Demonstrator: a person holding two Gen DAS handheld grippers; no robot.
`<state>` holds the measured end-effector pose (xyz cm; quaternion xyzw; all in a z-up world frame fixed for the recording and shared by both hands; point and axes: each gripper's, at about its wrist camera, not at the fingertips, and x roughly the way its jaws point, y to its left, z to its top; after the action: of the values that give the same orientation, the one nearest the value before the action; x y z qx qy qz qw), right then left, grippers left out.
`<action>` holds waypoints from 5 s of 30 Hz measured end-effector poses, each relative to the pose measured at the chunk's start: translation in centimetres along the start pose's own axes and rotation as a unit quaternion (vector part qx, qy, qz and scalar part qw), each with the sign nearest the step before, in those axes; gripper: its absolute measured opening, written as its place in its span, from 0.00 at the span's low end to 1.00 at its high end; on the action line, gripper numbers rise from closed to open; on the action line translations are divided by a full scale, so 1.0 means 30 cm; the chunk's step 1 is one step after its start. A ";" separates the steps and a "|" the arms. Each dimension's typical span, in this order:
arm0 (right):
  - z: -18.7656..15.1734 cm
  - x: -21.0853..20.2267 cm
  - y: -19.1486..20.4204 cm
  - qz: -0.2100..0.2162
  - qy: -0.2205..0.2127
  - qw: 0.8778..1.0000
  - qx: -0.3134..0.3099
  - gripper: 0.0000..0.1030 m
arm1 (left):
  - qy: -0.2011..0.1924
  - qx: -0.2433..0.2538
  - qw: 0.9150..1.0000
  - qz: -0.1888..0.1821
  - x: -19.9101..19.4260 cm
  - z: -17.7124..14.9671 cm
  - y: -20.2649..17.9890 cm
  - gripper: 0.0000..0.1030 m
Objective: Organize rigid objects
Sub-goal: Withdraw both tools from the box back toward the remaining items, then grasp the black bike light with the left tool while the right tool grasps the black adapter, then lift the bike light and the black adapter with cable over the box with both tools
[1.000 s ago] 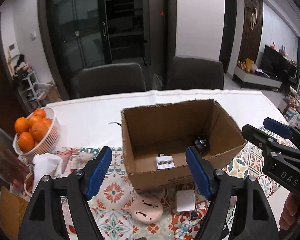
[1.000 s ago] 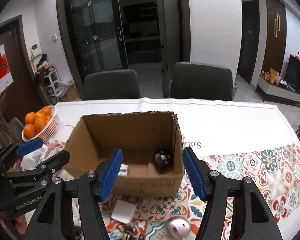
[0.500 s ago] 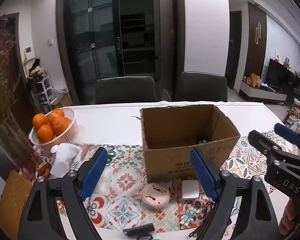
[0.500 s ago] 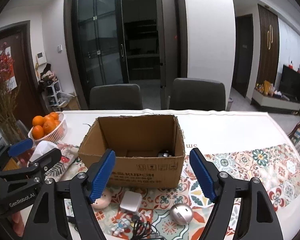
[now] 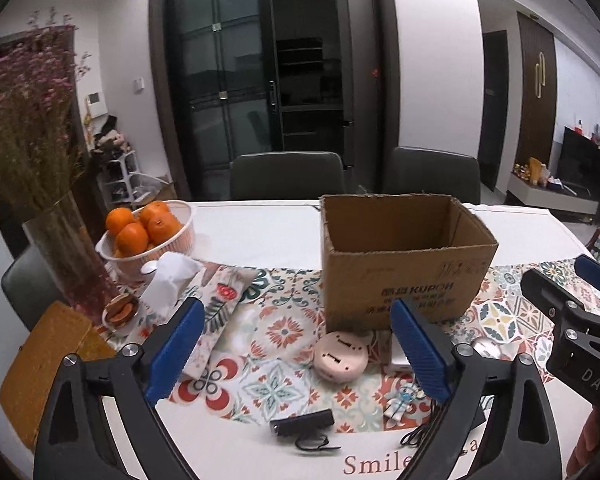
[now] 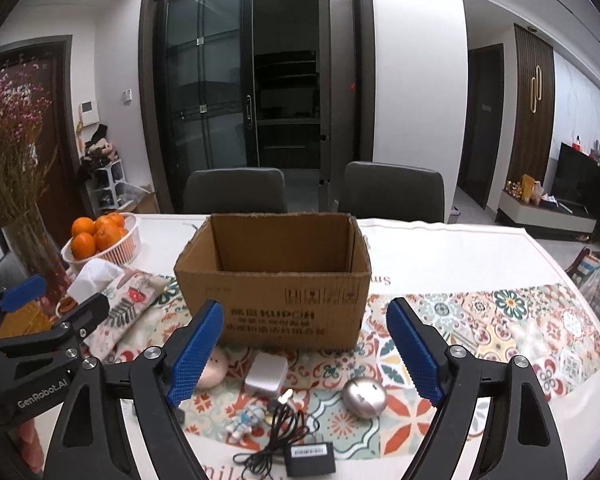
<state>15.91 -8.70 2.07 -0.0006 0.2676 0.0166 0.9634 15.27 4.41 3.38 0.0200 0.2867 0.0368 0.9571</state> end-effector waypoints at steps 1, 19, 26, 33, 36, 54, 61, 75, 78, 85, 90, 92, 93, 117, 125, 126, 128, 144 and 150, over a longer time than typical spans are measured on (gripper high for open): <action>-0.011 -0.004 0.000 -0.001 0.001 1.000 0.001 0.82 | -0.001 0.000 1.000 0.004 -0.006 -0.013 0.000 0.93; -0.205 -0.075 0.004 -0.004 0.005 1.000 0.010 0.86 | 0.033 -0.012 0.999 0.019 -0.020 -0.206 0.000 1.00; -0.276 -0.064 -0.005 -0.009 0.025 1.000 0.004 0.86 | 0.057 -0.004 0.998 0.022 0.006 -0.282 -0.013 1.00; -0.340 -0.029 -0.014 -0.006 0.052 0.998 0.027 0.86 | 0.070 -0.027 0.997 0.021 0.028 -0.344 0.000 1.00; -0.374 -0.020 -0.010 -0.001 0.059 0.998 0.030 0.86 | 0.066 -0.028 0.997 0.020 0.028 -0.362 0.000 1.00; -0.467 0.081 -0.024 0.007 0.089 0.995 0.038 0.86 | 0.054 -0.028 0.997 0.036 0.116 -0.431 -0.018 1.00; -0.506 0.162 -0.039 0.000 0.119 0.992 0.048 0.86 | 0.064 -0.029 0.997 0.042 0.193 -0.437 -0.037 1.00; -0.547 0.246 -0.046 -0.021 0.155 0.987 0.037 0.86 | 0.076 -0.045 0.994 0.060 0.285 -0.443 -0.041 1.00; -0.548 0.263 -0.041 -0.021 0.162 0.986 0.033 0.85 | 0.081 -0.047 0.994 0.062 0.306 -0.443 -0.037 1.00; -0.551 0.302 -0.028 -0.030 0.179 0.983 0.023 0.83 | 0.118 -0.052 0.991 0.046 0.367 -0.455 -0.022 0.93; -0.553 0.324 -0.014 -0.026 0.189 0.981 0.018 0.73 | 0.149 -0.061 0.987 0.022 0.409 -0.468 -0.002 0.72; -0.551 0.327 -0.005 -0.023 0.189 0.982 0.015 0.66 | 0.156 -0.060 0.986 0.018 0.419 -0.475 -0.001 0.70; -0.550 0.328 -0.001 -0.021 0.188 0.982 0.013 0.64 | 0.158 -0.060 0.986 0.016 0.420 -0.477 0.000 0.70; -0.499 0.215 -0.046 -0.010 0.143 0.989 0.029 0.55 | 0.109 0.021 0.993 -0.042 0.279 -0.414 -0.084 0.69; -0.435 0.128 -0.049 -0.007 0.103 0.994 0.030 0.55 | 0.080 0.020 0.995 -0.049 0.196 -0.360 -0.077 0.69; -0.428 0.118 -0.048 -0.007 0.098 0.995 0.030 0.55 | 0.076 0.020 0.996 -0.049 0.185 -0.352 -0.076 0.69; -0.412 0.097 -0.047 -0.005 0.087 0.996 0.029 0.55 | 0.068 0.019 0.996 -0.053 0.163 -0.335 -0.074 0.69; -0.271 -0.032 -0.030 -0.008 0.002 1.000 0.022 0.55 | -0.009 0.011 0.998 -0.066 0.037 -0.191 -0.051 0.69; -0.217 -0.056 -0.030 -0.010 -0.026 0.999 0.025 0.55 | -0.025 0.008 0.996 -0.082 0.028 -0.134 -0.057 0.69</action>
<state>11.13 -9.70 -2.65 0.0210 0.2429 0.0003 0.9698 13.86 2.84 -0.53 0.0055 0.2634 -0.0445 0.9637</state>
